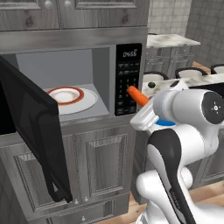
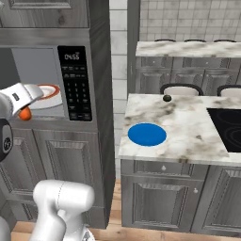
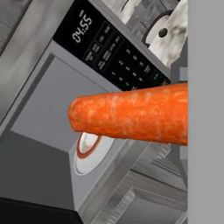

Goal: Pick the carrot from the counter and place it in the microwave. Then turn on the microwave.

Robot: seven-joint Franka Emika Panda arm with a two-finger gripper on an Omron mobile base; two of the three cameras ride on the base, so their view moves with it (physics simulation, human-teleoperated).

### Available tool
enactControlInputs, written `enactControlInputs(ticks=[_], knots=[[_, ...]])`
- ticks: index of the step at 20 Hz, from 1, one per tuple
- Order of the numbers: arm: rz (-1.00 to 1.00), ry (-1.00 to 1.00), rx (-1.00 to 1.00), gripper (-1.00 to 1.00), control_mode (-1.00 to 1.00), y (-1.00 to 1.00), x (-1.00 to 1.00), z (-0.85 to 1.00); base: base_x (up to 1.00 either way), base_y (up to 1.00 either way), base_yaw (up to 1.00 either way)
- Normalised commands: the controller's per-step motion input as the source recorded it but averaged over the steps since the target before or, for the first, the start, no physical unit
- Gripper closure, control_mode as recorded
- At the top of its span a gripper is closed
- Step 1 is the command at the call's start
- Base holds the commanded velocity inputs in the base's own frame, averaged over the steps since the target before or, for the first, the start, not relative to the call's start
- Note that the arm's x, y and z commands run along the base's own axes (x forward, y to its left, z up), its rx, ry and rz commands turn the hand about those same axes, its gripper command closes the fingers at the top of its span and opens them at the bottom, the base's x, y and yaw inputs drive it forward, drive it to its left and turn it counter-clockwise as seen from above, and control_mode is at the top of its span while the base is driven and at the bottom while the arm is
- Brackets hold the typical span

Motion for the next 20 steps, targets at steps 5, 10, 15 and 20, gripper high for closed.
enactControlInputs(ticks=[5,10,15,20], knots=[[0.01,0.01,0.03,1.0,-1.0,0.24,0.15,0.0,0.0,0.0,0.0],[0.0,0.02,0.02,1.0,-1.0,0.22,0.18,0.0,0.0,0.0,0.0],[0.0,0.05,0.01,1.0,-1.0,0.21,0.24,-0.01,0.0,0.0,0.0],[0.0,0.05,0.03,1.0,-1.0,0.14,0.25,-0.03,0.0,0.0,0.0]])
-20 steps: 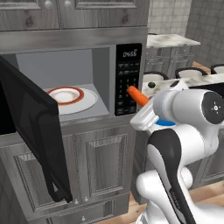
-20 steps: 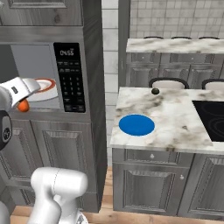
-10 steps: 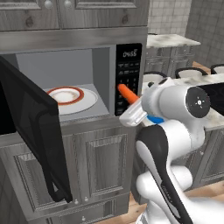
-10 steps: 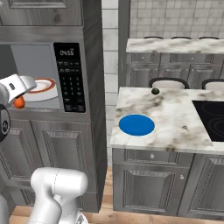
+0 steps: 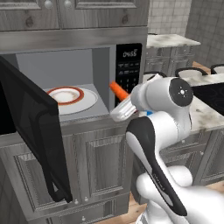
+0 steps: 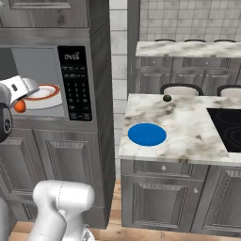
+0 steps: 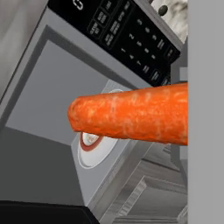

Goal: Pick the carrot from the counter and place it in the microwave. Then turn on the microwave.

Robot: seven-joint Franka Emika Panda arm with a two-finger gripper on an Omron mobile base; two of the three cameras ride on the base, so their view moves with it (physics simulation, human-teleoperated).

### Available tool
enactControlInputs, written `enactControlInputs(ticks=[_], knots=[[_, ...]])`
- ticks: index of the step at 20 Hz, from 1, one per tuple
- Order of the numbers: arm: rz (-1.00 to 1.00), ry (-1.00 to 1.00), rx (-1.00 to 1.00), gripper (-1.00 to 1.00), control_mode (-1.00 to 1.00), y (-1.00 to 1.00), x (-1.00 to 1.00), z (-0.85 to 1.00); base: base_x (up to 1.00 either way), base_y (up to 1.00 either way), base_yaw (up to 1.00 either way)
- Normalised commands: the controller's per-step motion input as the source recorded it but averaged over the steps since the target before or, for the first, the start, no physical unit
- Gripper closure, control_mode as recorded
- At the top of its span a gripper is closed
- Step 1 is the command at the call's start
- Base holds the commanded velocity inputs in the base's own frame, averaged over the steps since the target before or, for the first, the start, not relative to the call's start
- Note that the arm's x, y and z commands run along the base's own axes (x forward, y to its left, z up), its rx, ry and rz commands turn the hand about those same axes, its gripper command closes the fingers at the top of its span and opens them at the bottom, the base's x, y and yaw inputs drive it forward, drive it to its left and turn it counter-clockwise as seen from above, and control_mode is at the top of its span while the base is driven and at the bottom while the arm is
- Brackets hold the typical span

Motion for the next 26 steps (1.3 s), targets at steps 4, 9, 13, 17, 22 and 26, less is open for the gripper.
enactControlInputs(ticks=[4,9,13,17,22,26], knots=[[0.0,0.04,0.03,1.0,-1.0,0.13,0.24,-0.06,0.0,0.0,0.0],[0.0,0.01,0.01,1.0,-1.0,0.15,0.23,-0.09,0.0,0.0,0.0],[0.0,0.0,0.0,1.0,-1.0,0.15,0.24,-0.05,0.0,0.0,0.0],[0.0,0.0,0.0,1.0,-1.0,0.13,0.25,-0.03,0.0,0.0,0.0],[0.0,0.0,0.0,1.0,-1.0,0.18,0.22,-0.06,0.0,0.0,0.0],[0.0,0.0,0.0,1.0,-1.0,0.17,0.21,-0.06,0.0,0.0,0.0]])
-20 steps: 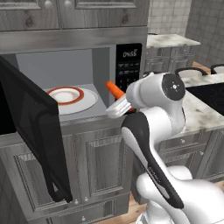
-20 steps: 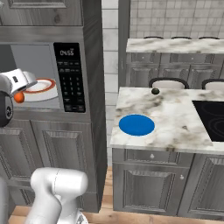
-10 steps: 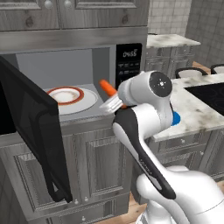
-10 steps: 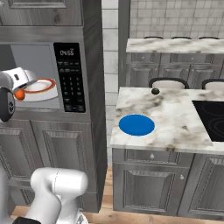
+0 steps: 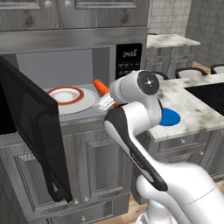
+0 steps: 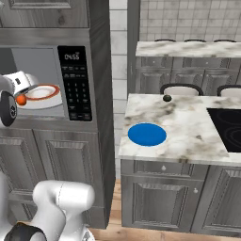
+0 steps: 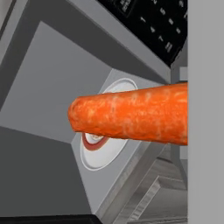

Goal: Pick the carrot from the counter and place it in the microwave. Then turn on the microwave.

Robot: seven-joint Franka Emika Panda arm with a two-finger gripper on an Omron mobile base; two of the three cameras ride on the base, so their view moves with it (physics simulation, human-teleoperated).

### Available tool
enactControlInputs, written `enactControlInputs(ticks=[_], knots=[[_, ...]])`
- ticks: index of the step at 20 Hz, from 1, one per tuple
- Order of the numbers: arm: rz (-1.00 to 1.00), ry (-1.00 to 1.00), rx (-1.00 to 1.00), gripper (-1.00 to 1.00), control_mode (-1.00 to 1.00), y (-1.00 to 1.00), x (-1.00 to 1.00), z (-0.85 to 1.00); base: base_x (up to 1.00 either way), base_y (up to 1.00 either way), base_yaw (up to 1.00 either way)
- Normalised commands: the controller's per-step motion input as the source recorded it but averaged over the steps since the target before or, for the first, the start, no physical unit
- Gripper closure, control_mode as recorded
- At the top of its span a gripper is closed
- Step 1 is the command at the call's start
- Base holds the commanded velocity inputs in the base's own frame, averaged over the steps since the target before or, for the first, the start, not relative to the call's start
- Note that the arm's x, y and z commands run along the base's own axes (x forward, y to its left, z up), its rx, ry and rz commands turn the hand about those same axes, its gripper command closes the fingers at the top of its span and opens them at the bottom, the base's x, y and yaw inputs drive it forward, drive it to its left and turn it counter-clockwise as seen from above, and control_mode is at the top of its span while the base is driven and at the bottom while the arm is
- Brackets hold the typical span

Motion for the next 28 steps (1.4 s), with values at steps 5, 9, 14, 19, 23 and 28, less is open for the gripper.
enactControlInputs(ticks=[5,9,14,19,23,28], knots=[[0.0,0.0,0.01,1.0,-1.0,0.15,0.21,-0.1,0.0,0.0,0.0],[0.0,0.0,0.01,1.0,-1.0,0.15,0.2,-0.13,0.0,0.0,0.0],[0.0,0.0,0.0,1.0,-1.0,0.14,0.2,-0.09,0.0,0.0,0.0],[0.0,0.04,0.01,1.0,-1.0,0.14,0.17,-0.04,0.0,0.0,0.0],[0.0,0.08,0.01,1.0,-1.0,0.16,0.14,0.0,0.0,0.0,0.0],[0.0,0.04,0.01,1.0,-1.0,0.13,0.14,0.0,0.0,0.0,0.0]])
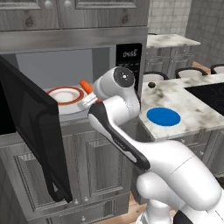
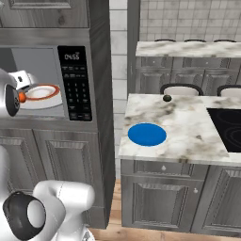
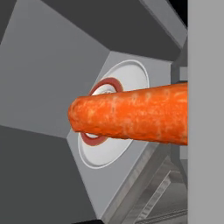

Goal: Pick the carrot from the counter and place it in the microwave. Then turn on the microwave.

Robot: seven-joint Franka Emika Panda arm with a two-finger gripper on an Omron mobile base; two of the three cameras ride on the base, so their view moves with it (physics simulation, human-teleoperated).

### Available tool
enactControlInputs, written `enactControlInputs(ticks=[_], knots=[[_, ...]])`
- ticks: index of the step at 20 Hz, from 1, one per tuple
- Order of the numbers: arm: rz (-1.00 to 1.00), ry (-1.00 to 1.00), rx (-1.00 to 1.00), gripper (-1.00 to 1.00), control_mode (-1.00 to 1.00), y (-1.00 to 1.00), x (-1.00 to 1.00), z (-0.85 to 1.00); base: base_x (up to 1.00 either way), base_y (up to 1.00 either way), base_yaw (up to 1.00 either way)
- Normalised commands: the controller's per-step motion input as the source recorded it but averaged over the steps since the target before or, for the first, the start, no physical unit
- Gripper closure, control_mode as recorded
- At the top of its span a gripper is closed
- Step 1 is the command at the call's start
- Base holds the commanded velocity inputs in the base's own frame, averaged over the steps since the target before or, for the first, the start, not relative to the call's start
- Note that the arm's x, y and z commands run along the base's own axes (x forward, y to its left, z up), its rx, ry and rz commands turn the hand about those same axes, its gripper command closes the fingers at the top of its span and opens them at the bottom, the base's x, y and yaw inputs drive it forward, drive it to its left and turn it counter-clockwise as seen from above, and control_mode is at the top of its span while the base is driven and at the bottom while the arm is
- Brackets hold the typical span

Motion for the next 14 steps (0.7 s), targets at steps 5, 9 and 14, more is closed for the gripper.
enactControlInputs(ticks=[5,9,14], knots=[[0.0,0.0,0.0,1.0,-1.0,0.11,0.19,-0.08,0.0,0.0,0.0],[0.0,0.0,0.0,1.0,-1.0,0.08,0.18,-0.11,0.0,0.0,0.0],[0.0,0.0,0.0,1.0,-1.0,0.1,0.17,-0.03,0.0,0.0,0.0]])
